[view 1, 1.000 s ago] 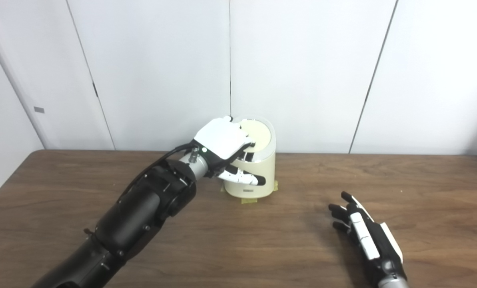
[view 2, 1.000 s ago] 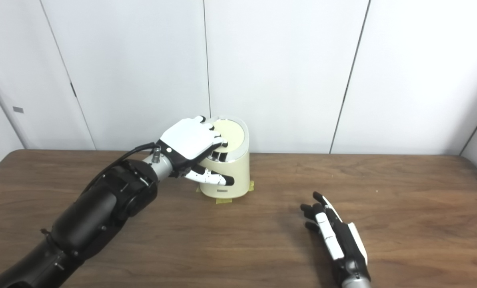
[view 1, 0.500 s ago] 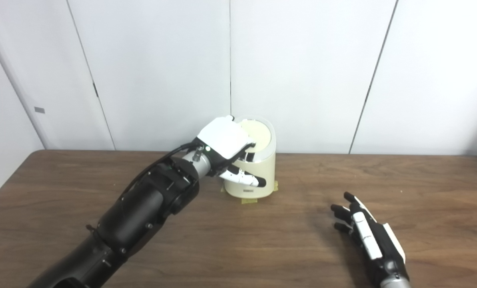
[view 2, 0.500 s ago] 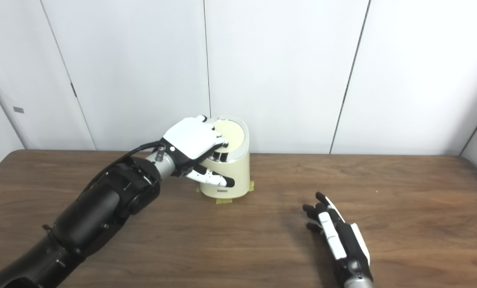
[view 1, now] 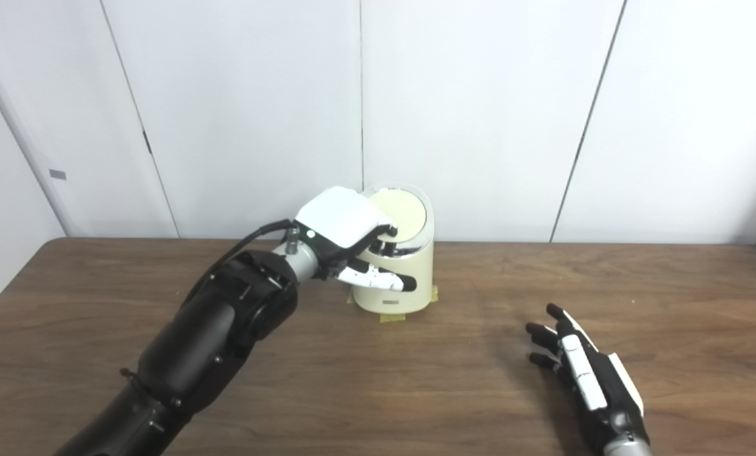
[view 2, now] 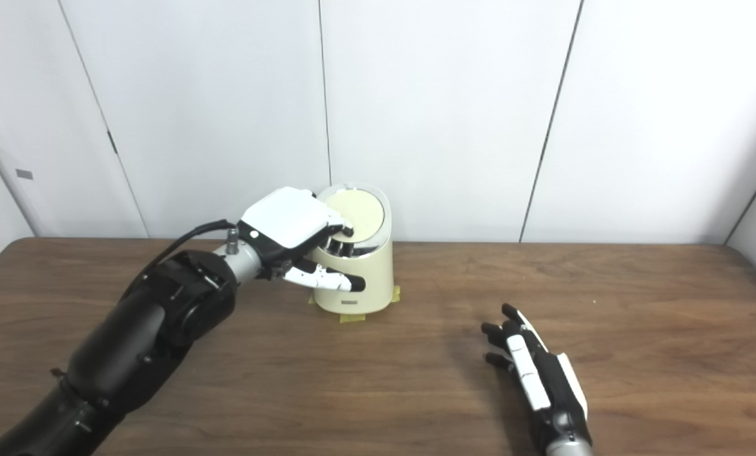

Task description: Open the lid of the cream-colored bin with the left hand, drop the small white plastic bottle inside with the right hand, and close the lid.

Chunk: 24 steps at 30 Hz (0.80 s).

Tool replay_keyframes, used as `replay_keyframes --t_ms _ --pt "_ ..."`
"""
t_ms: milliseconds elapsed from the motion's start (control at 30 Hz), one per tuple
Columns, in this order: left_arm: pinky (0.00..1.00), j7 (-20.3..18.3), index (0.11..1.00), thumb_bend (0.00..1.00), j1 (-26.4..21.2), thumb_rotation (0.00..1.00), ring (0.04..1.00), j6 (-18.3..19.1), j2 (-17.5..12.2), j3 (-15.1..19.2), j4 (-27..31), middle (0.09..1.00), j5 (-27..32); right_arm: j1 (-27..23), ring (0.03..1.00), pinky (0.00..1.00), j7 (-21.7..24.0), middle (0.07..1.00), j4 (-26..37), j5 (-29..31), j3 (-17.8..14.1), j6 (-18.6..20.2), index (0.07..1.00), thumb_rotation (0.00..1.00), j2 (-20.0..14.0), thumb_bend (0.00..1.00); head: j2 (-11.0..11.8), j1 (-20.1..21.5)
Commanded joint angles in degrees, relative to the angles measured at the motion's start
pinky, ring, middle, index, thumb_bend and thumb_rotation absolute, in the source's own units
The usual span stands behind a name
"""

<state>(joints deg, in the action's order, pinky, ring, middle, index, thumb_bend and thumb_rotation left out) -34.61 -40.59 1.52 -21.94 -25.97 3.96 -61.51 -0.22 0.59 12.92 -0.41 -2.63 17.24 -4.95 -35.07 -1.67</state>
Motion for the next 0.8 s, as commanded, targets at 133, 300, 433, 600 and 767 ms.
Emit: replay_keyframes --t_ms 133,300,433,600,767 --pt "0.91 1.43 0.826 0.60 -0.51 1.00 0.867 0.58 -0.87 3.75 3.78 0.839 1.57 -1.02 0.854 0.85 -0.14 0.804 0.25 -0.48 -0.37 -0.87 0.931 0.90 -0.72 0.53 -0.06 0.15" --pt "0.87 7.75 0.829 0.54 1.00 0.94 0.858 0.89 0.75 8.50 5.35 0.838 3.15 -1.03 0.838 0.82 -0.32 0.793 0.07 -0.51 -0.45 -1.38 0.922 0.89 -0.59 0.55 -0.02 0.13" --pt "0.82 11.22 0.841 0.50 2.77 0.88 0.845 2.70 2.85 12.77 6.84 0.843 6.34 -1.06 0.840 0.82 -0.13 0.795 -0.04 -0.05 -0.62 -1.41 0.922 0.89 -0.57 0.56 -0.05 0.12" --pt "0.77 14.30 0.855 0.51 6.50 0.89 0.870 6.98 6.77 18.86 9.45 0.871 13.49 -1.30 0.846 0.83 -0.09 0.800 -0.39 -0.01 -0.73 -1.62 0.924 0.89 -0.72 0.57 -0.09 0.14" --pt "0.78 15.69 0.881 0.48 11.91 0.94 0.880 11.53 10.39 23.27 13.57 0.897 20.91 -1.30 0.838 0.81 0.27 0.805 -0.21 0.93 -0.92 -1.97 0.926 0.88 -0.64 0.55 -0.11 0.16"
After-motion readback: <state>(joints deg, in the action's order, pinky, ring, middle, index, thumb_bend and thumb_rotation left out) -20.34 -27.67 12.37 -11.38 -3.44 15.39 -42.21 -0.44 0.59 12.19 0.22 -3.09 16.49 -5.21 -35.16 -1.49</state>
